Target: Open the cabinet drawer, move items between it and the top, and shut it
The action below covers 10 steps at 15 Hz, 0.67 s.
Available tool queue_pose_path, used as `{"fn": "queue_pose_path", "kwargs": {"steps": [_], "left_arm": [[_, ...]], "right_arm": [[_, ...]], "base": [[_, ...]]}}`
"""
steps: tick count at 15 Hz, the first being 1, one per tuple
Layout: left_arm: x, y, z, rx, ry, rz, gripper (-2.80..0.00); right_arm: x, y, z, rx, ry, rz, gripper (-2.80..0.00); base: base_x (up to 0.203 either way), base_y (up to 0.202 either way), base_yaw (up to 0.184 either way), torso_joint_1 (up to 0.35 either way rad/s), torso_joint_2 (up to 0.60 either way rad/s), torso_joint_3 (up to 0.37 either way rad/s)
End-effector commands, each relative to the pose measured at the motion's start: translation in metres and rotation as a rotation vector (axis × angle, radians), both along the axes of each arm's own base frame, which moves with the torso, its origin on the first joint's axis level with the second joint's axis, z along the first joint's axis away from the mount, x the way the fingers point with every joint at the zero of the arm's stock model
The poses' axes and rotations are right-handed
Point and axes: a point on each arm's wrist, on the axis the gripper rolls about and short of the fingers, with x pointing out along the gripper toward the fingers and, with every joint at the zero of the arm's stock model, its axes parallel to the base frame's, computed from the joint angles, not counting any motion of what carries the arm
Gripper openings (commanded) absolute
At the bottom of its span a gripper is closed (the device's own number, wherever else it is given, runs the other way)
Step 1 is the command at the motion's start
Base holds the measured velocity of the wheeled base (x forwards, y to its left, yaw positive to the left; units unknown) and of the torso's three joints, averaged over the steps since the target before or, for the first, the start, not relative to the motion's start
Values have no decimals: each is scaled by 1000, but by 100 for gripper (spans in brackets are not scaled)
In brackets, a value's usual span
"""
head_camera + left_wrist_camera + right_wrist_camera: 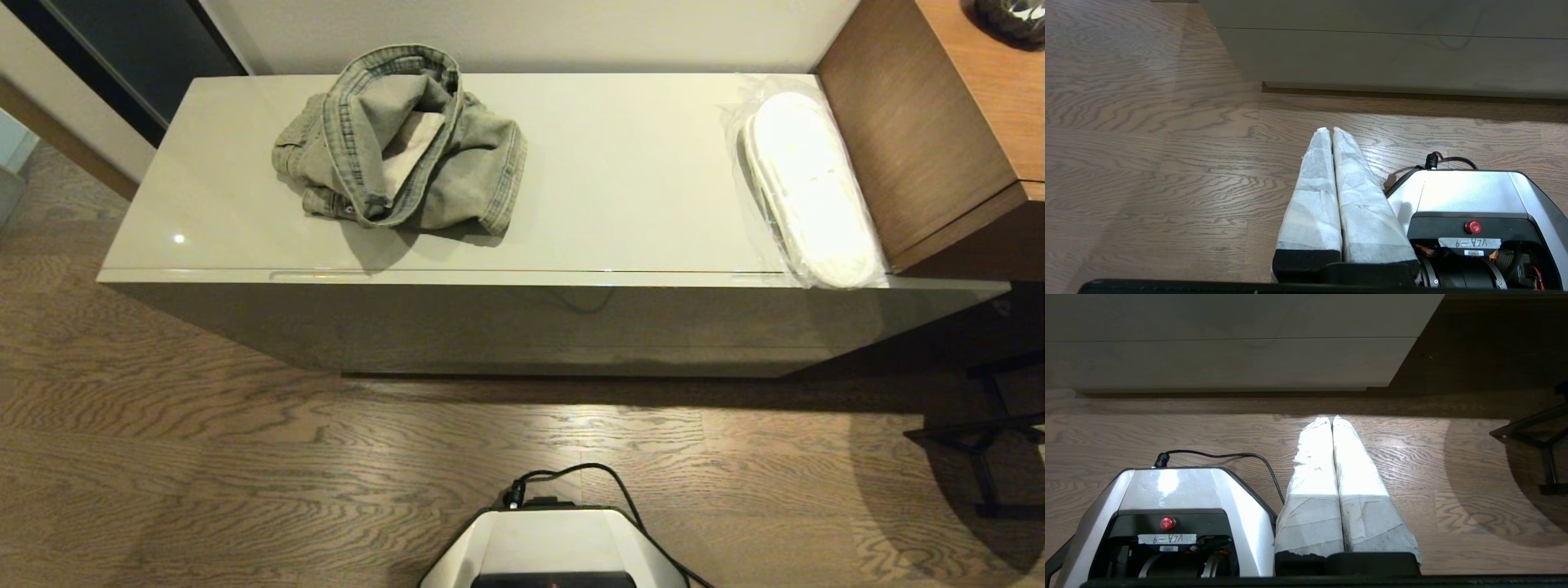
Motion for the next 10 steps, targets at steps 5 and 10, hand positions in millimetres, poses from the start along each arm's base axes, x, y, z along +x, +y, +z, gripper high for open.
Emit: {"fn": "queue_pose_path", "kwargs": {"steps": [5, 10], "left_arm": [[0, 0, 0, 0, 2, 0, -280], [0, 0, 0, 0, 2, 0, -280]], "right_arm": [[-2, 0, 0, -3, -23, 0, -280], [-2, 0, 0, -5, -23, 4, -280]], "base": [[0, 0, 0, 0, 0, 0], [0, 0, 0, 42, 17, 52]]}}
